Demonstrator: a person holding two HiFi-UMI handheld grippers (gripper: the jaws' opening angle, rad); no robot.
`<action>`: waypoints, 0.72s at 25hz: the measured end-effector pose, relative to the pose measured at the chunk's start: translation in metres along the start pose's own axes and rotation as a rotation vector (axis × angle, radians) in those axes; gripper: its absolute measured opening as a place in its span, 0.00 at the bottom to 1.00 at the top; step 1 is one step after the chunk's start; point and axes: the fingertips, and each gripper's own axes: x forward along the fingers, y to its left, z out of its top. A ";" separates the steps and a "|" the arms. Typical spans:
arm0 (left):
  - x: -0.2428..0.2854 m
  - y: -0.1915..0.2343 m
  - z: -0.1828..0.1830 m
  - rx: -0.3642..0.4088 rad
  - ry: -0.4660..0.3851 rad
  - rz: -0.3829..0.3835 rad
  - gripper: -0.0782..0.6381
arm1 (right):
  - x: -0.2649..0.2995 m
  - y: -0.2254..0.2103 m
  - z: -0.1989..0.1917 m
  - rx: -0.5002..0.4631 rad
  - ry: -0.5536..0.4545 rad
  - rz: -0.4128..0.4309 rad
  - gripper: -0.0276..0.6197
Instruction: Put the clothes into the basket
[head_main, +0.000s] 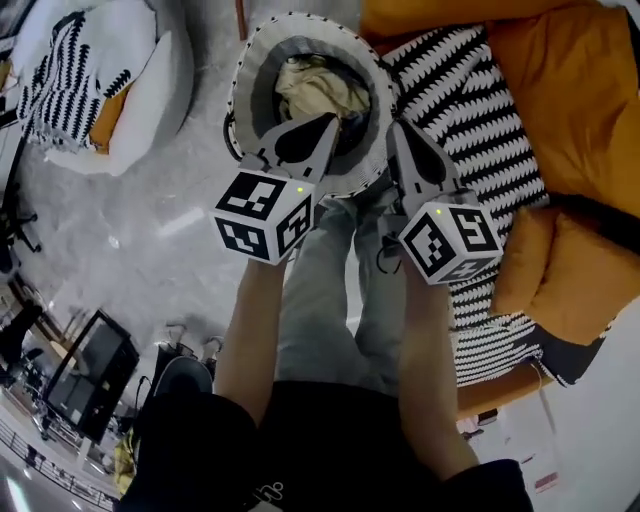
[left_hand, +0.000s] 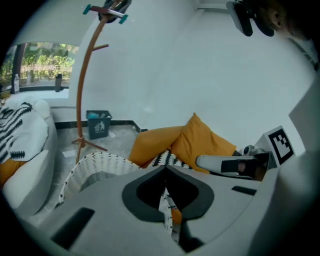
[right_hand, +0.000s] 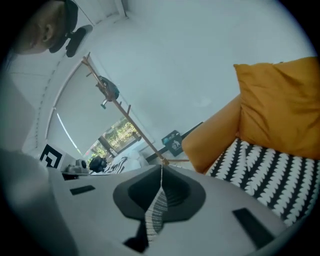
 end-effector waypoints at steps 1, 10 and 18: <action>0.007 -0.017 0.006 0.019 0.004 -0.029 0.12 | -0.013 -0.011 0.009 0.012 -0.027 -0.024 0.06; 0.041 -0.202 0.073 0.158 -0.028 -0.211 0.12 | -0.177 -0.096 0.093 0.098 -0.264 -0.254 0.06; 0.045 -0.434 0.104 0.342 -0.048 -0.489 0.12 | -0.395 -0.158 0.162 0.167 -0.560 -0.477 0.06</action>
